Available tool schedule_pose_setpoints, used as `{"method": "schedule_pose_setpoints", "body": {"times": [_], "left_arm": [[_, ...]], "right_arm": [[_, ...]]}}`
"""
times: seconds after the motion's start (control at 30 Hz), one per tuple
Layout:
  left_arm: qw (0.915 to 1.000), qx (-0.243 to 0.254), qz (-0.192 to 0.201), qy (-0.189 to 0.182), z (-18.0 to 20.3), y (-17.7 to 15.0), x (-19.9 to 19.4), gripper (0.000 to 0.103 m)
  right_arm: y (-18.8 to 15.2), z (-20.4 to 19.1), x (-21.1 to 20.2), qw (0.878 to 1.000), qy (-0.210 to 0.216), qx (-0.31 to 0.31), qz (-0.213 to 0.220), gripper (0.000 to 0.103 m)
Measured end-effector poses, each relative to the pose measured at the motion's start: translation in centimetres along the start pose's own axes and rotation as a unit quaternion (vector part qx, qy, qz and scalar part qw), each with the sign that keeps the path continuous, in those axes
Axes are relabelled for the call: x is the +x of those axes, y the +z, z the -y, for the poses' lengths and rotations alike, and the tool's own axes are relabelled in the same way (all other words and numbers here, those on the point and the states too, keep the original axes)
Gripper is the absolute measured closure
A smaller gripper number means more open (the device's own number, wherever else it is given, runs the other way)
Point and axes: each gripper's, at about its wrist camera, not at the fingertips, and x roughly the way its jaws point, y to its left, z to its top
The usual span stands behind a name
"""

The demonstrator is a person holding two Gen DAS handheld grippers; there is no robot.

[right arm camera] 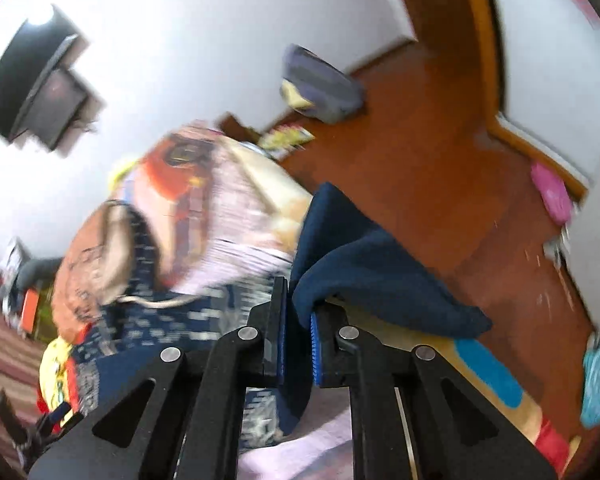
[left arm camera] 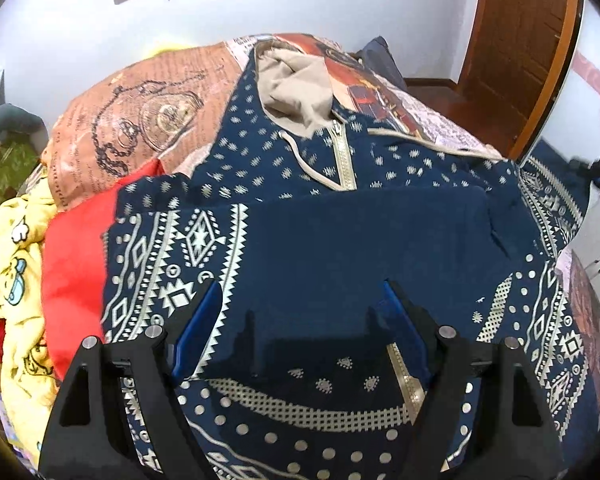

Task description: Fold large clothes

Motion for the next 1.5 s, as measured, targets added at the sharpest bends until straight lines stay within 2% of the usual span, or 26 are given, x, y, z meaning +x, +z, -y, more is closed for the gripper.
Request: {"method": "schedule_pose_setpoints", "body": {"times": [0.17,0.27,0.4,0.53,0.77,0.9,1.1,1.17,1.2,1.23,1.37,1.5], "left_arm": [[0.9998,-0.008,0.019,-0.003,-0.8,-0.3,-2.0,0.023],[0.9996,-0.01,0.026,-0.003,-1.3,-0.8,-3.1,0.023],[0.9993,-0.017,0.031,-0.008,-2.1,-1.4,-4.2,0.023],[0.9992,-0.024,0.029,-0.011,-3.2,-2.3,-4.9,0.023],[0.9994,-0.028,0.016,-0.008,-4.4,-4.1,-4.8,0.023],[0.9997,-0.025,0.001,-0.01,-4.5,-4.9,-4.2,0.023],[0.9999,0.0,-0.008,-0.01,-3.1,-4.7,-3.6,0.023],[0.9999,0.01,-0.004,-0.011,-2.2,-4.0,-3.7,0.023],[0.9998,0.016,-0.001,-0.013,-1.6,-3.6,-3.9,0.023],[0.9996,0.021,0.002,-0.016,-1.2,-3.2,-4.0,0.023],[0.998,0.054,0.017,-0.025,1.7,-1.1,-4.6,0.023],[0.9941,0.094,0.028,-0.047,5.9,1.6,-4.8,0.023]], "right_arm": [[1.1,-8.1,-4.0,0.994,0.067,-0.081,0.032,0.095],[0.7,-11.7,-4.4,0.988,0.102,-0.111,0.026,0.095],[-0.9,-15.3,-2.8,0.984,0.119,-0.132,0.008,0.095],[-3.8,-17.0,1.0,0.982,0.121,-0.137,-0.043,0.095],[-10.0,-17.0,7.1,0.971,0.075,-0.171,-0.15,0.095],[-12.1,-16.6,8.3,0.965,0.055,-0.184,-0.181,0.093],[-12.9,-15.1,7.4,0.956,0.062,-0.197,-0.208,0.091],[-12.8,-14.7,6.6,0.95,0.069,-0.203,-0.226,0.081],[-12.9,-14.9,6.6,0.949,0.07,-0.204,-0.23,0.069],[-12.8,-14.6,6.0,0.949,0.069,-0.207,-0.229,0.062],[-11.6,-12.8,2.7,0.958,0.061,-0.222,-0.17,0.062],[-9.3,-10.1,-0.2,0.971,0.035,-0.207,-0.111,0.062]]}}
